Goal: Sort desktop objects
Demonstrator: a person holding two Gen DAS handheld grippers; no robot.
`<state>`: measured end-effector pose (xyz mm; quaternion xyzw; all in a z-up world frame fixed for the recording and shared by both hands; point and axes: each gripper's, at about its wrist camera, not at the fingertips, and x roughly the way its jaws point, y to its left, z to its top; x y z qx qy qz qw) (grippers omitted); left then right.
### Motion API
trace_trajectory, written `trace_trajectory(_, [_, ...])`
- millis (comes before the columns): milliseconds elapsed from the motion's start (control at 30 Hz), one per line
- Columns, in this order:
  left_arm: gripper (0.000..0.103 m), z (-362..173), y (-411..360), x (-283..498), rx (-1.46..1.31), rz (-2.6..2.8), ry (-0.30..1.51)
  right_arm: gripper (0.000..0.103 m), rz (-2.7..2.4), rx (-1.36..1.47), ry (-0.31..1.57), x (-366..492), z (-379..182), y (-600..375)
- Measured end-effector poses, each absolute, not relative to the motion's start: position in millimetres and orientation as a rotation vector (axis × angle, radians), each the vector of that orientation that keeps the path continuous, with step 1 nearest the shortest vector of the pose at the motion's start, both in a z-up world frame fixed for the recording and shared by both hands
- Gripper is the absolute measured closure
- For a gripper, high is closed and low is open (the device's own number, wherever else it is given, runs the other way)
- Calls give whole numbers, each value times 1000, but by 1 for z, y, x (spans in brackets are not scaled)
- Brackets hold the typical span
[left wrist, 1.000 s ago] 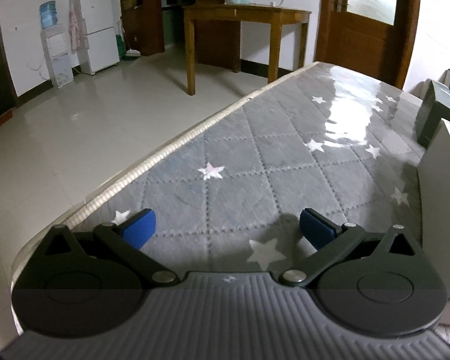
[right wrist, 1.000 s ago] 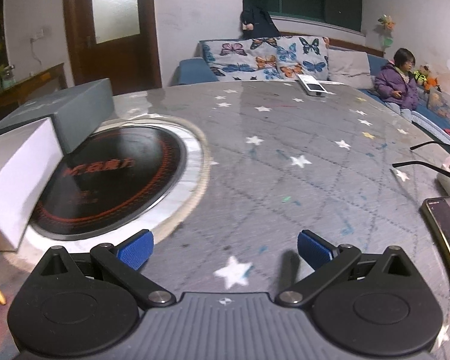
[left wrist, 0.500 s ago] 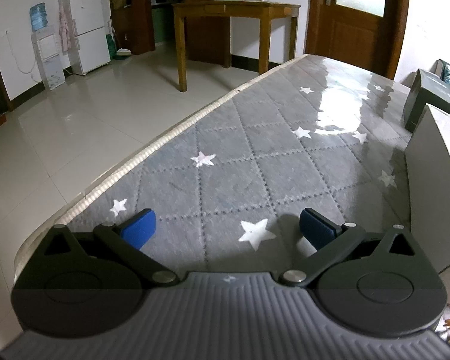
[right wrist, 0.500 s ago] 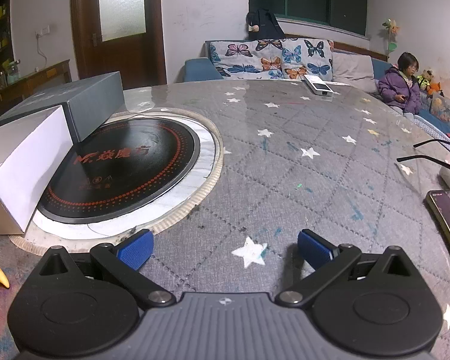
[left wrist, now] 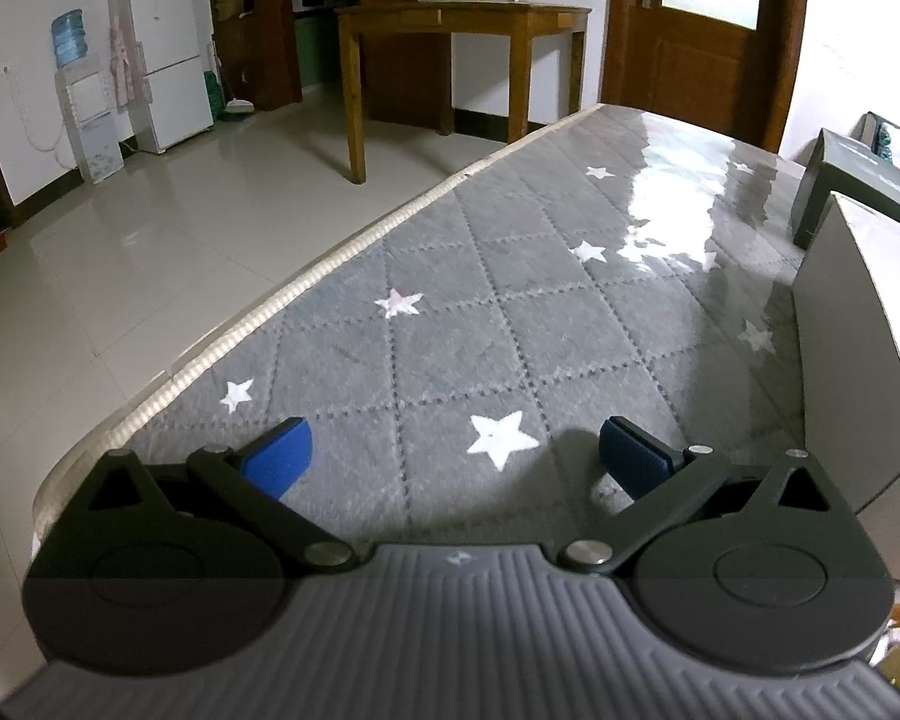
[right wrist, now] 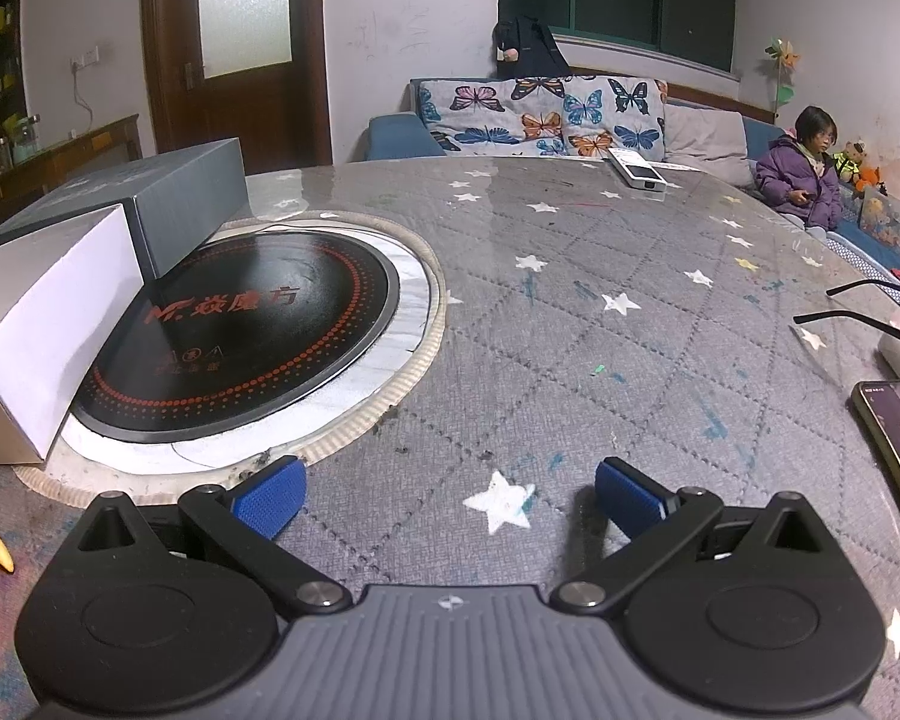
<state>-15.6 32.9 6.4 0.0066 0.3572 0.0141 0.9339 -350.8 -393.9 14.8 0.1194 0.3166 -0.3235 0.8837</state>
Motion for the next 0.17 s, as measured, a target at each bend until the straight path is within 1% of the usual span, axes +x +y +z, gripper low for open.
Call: trace_trajectory(167, [0,5,33,-20,17,29,713,0,-673,249,659,-351,15,-394])
